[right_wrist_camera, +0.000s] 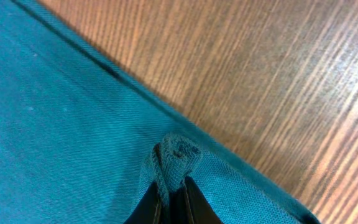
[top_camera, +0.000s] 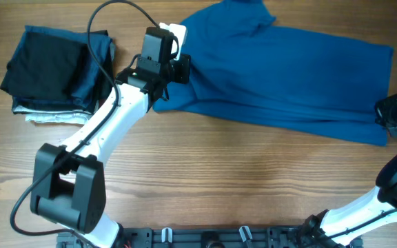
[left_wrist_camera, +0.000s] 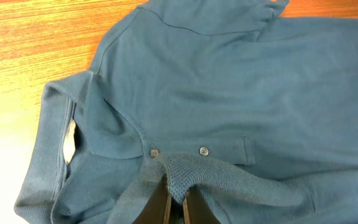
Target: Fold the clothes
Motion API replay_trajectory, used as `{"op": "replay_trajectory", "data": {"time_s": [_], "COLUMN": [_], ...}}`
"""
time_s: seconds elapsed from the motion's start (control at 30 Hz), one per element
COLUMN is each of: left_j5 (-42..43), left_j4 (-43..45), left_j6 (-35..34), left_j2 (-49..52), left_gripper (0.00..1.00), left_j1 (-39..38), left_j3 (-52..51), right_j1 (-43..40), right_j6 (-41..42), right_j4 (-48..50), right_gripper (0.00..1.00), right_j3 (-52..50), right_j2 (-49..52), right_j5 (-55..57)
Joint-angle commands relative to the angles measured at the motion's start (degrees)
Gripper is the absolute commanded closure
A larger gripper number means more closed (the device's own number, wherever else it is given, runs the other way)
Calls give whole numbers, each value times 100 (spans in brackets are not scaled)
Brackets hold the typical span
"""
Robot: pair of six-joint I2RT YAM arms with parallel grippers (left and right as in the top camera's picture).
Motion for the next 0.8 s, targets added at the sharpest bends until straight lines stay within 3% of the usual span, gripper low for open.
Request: {"op": "replay_trajectory", "data": {"time_s": [0.0, 0.23, 0.53, 0.77], "left_j5": [-116, -140, -938, -1040], "left_j4": [157, 540, 538, 411], "left_j6": [109, 37, -380, -573], "left_j2": [350, 743, 861, 861], "left_gripper": [96, 96, 96, 96], "left_j1": [-7, 31, 37, 59], "left_j3": [81, 81, 81, 81], "right_j1": [155, 372, 376, 374], "right_j6": [-74, -260, -199, -203], "right_j4": [120, 372, 402, 420], "right_gripper": [91, 88, 86, 83], "right_j3": [31, 28, 28, 26], "right_j2": [94, 96, 96, 107], "right_j5": [179, 227, 442, 726]}}
